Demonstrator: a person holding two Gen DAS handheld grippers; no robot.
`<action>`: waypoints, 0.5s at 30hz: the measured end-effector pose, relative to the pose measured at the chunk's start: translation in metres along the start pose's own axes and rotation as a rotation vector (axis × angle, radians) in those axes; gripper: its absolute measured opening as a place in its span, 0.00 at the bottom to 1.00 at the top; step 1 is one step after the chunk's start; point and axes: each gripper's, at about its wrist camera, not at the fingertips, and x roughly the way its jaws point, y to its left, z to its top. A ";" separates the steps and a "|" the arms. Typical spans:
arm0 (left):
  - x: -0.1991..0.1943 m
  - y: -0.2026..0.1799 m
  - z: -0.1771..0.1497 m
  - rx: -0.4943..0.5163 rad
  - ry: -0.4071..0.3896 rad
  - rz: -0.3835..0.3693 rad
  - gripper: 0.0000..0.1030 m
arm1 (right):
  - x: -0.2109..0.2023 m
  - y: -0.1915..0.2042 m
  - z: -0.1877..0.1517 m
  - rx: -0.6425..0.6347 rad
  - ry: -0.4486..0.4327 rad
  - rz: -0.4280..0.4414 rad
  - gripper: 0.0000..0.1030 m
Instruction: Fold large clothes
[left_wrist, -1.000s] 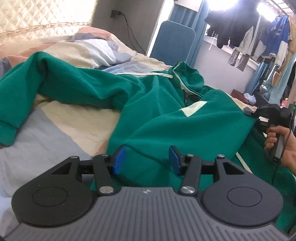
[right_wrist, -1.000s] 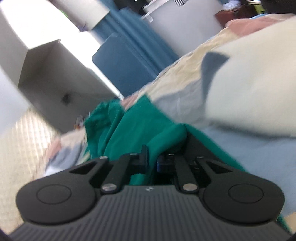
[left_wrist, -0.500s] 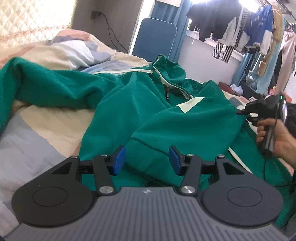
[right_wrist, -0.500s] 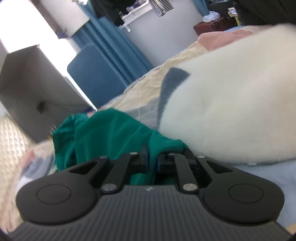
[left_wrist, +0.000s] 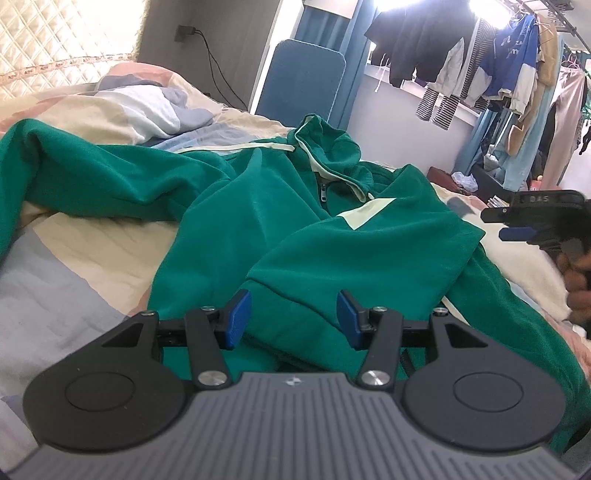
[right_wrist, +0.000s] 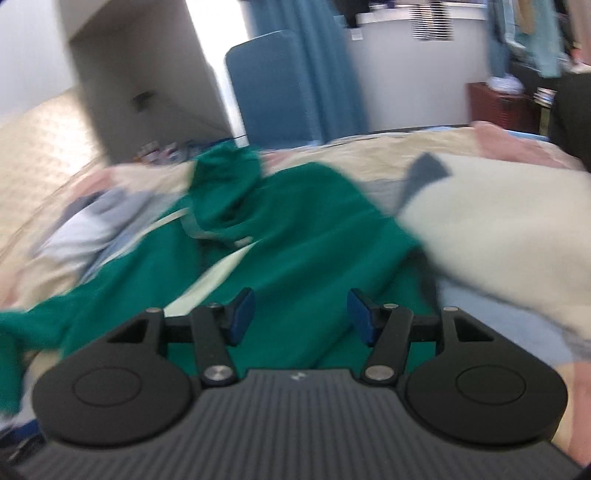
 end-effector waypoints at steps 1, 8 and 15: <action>0.001 0.000 0.000 -0.005 0.005 -0.003 0.55 | -0.005 0.011 -0.005 -0.022 0.016 0.020 0.57; 0.017 0.000 -0.004 -0.025 0.051 0.001 0.55 | -0.017 0.072 -0.062 -0.055 0.111 0.156 0.56; 0.036 0.004 -0.013 -0.038 0.151 0.041 0.55 | 0.009 0.105 -0.085 -0.175 0.140 0.161 0.54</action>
